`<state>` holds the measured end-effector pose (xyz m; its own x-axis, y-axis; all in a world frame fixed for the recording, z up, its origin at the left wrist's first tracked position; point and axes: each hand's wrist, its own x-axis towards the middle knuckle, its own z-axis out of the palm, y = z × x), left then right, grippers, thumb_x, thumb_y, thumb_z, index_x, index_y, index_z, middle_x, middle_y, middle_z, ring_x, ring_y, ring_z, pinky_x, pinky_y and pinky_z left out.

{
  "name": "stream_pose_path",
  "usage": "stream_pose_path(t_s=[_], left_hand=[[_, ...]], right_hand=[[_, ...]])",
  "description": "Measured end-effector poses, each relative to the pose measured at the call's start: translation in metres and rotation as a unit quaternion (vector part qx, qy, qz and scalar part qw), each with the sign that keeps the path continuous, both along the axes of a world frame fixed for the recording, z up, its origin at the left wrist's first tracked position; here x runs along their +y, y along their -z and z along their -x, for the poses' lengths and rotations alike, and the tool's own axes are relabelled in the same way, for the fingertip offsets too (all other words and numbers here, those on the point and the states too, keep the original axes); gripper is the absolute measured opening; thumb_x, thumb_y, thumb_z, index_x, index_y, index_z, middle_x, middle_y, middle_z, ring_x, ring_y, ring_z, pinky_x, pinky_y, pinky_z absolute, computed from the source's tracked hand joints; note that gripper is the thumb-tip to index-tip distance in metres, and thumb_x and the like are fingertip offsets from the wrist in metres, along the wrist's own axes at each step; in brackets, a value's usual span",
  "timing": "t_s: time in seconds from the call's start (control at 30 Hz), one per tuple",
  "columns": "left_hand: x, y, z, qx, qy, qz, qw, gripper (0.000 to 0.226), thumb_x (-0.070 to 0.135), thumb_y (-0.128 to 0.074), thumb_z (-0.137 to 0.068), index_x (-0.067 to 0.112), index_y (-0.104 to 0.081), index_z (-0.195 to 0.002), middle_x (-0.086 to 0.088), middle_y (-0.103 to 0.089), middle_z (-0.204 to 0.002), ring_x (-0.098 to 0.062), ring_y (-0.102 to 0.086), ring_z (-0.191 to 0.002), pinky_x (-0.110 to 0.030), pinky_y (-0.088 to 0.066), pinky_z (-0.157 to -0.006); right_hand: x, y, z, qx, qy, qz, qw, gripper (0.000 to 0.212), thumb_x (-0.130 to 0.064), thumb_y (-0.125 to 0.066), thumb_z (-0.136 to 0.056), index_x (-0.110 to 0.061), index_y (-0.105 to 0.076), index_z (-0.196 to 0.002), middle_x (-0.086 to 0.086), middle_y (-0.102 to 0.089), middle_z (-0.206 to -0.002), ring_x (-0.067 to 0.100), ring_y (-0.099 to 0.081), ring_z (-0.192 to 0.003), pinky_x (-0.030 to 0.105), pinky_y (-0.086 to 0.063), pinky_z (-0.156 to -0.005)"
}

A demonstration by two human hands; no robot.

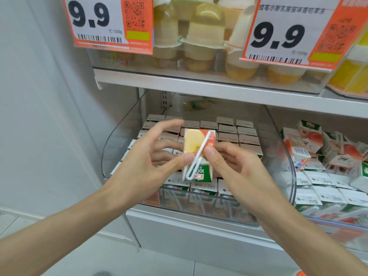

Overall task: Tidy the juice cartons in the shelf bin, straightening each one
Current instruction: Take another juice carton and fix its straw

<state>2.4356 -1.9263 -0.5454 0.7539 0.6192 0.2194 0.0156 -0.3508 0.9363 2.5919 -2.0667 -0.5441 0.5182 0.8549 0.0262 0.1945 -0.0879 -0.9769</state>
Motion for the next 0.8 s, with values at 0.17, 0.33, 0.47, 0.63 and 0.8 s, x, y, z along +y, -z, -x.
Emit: stream_pose_path(t_s=[0.17, 0.33, 0.47, 0.63, 0.8], left_hand=[[0.000, 0.001, 0.002, 0.007, 0.067, -0.011, 0.998, 0.046, 0.016, -0.050, -0.110, 0.041, -0.051, -0.148, -0.003, -0.080, -0.113, -0.029, -0.077, -0.095, -0.039, -0.063, -0.083], [0.000, 0.005, -0.001, 0.060, 0.075, -0.085, 0.992, 0.061, -0.001, -0.070, -0.097, 0.044, -0.063, -0.137, 0.005, -0.074, -0.110, -0.023, -0.074, -0.102, -0.044, -0.058, -0.093], [0.005, 0.006, -0.003, 0.039, 0.028, -0.084, 0.995, 0.052, 0.007, -0.081, -0.091, 0.047, -0.070, -0.122, -0.004, -0.074, -0.100, -0.024, -0.075, -0.090, -0.048, -0.057, -0.089], [0.004, 0.004, -0.005, 0.012, 0.009, -0.061, 0.998, 0.041, 0.044, -0.079, -0.078, 0.046, -0.073, -0.119, -0.009, -0.074, -0.106, -0.024, -0.071, -0.089, -0.046, -0.056, -0.085], [0.006, 0.005, -0.004, 0.011, -0.011, -0.063, 0.998, 0.047, 0.052, -0.077, -0.077, 0.042, -0.072, -0.122, 0.000, -0.070, -0.116, -0.018, -0.071, -0.097, -0.041, -0.061, -0.086]], right_hand=[[-0.002, -0.011, 0.002, 0.151, 0.033, 0.022, 0.988, 0.030, -0.048, -0.067, -0.097, -0.035, -0.067, -0.124, 0.008, -0.083, -0.091, 0.027, -0.079, -0.074, 0.031, -0.062, -0.071], [-0.002, -0.013, 0.002, 0.179, 0.042, 0.016, 0.983, 0.028, -0.042, -0.064, -0.101, -0.025, -0.070, -0.122, 0.023, -0.078, -0.087, 0.027, -0.069, -0.058, 0.029, -0.057, -0.054], [0.003, -0.011, -0.001, 0.218, 0.039, 0.018, 0.975, 0.026, -0.019, -0.051, -0.110, -0.011, -0.068, -0.128, 0.024, -0.075, -0.078, 0.026, -0.068, -0.057, 0.028, -0.057, -0.052], [-0.001, -0.008, 0.000, 0.138, -0.005, 0.056, 0.989, 0.039, 0.001, -0.063, -0.100, -0.017, -0.066, -0.134, 0.013, -0.079, -0.083, 0.017, -0.068, -0.067, 0.022, -0.058, -0.064], [0.001, -0.002, 0.000, 0.065, 0.003, 0.058, 0.996, 0.049, -0.023, -0.078, -0.092, -0.021, -0.063, -0.139, 0.004, -0.080, -0.081, 0.011, -0.072, -0.069, 0.018, -0.054, -0.066]])
